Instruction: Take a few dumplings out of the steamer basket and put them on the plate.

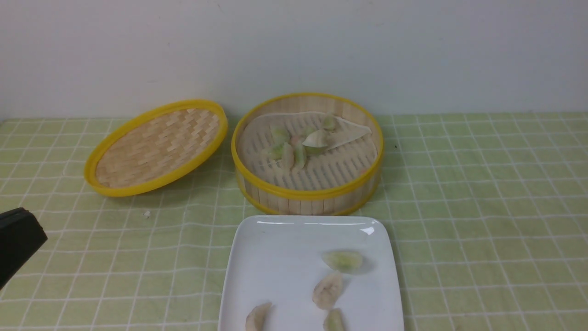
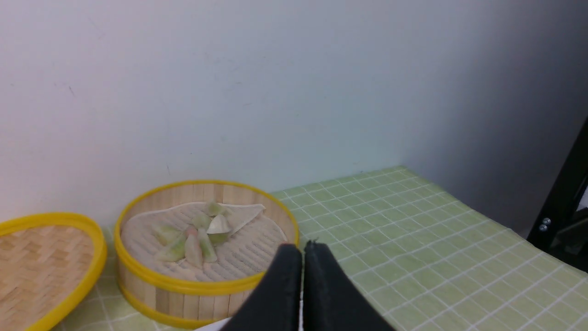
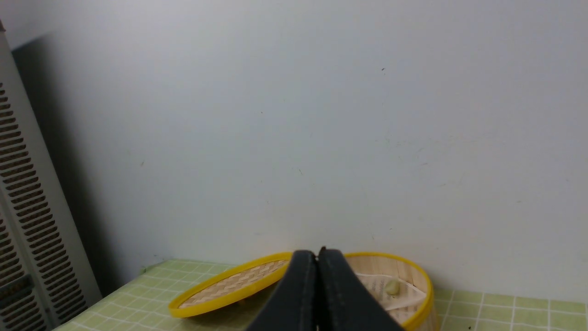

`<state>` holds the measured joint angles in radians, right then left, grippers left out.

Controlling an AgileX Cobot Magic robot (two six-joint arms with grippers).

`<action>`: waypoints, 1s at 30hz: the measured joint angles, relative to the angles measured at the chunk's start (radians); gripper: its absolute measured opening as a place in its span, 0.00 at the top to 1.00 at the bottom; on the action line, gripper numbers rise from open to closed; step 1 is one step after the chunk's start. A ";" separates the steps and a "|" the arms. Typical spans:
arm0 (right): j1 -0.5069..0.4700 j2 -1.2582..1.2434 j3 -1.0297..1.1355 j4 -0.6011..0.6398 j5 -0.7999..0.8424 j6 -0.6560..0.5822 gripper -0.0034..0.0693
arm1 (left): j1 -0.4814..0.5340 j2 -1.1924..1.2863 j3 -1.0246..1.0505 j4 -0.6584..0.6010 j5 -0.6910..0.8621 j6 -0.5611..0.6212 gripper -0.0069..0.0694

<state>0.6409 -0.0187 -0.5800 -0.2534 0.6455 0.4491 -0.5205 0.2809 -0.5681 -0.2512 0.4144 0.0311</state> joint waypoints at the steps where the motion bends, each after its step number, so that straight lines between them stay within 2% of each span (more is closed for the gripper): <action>1: 0.000 0.000 0.000 0.000 0.000 0.000 0.97 | 0.000 0.000 0.000 0.005 0.000 0.005 0.92; 11: 0.000 0.000 0.000 0.000 -0.001 0.000 0.97 | 0.024 -0.014 0.039 0.066 -0.001 0.094 0.92; 13: 0.000 0.000 0.000 0.000 -0.001 0.000 0.97 | 0.068 -0.037 0.078 0.069 -0.002 0.111 0.92; 18: 0.000 0.000 0.000 0.000 -0.001 0.000 0.97 | 0.282 -0.148 0.266 0.086 -0.037 0.118 0.92; 22: 0.000 0.000 0.000 0.000 -0.001 0.000 0.97 | 0.423 -0.264 0.461 0.122 -0.064 0.069 0.92; 30: 0.000 0.000 0.000 0.000 -0.004 0.000 0.97 | 0.438 -0.291 0.595 0.198 -0.045 0.021 0.92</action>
<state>0.6409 -0.0187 -0.5800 -0.2534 0.6414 0.4491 -0.0825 -0.0099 0.0271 -0.0528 0.3690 0.0518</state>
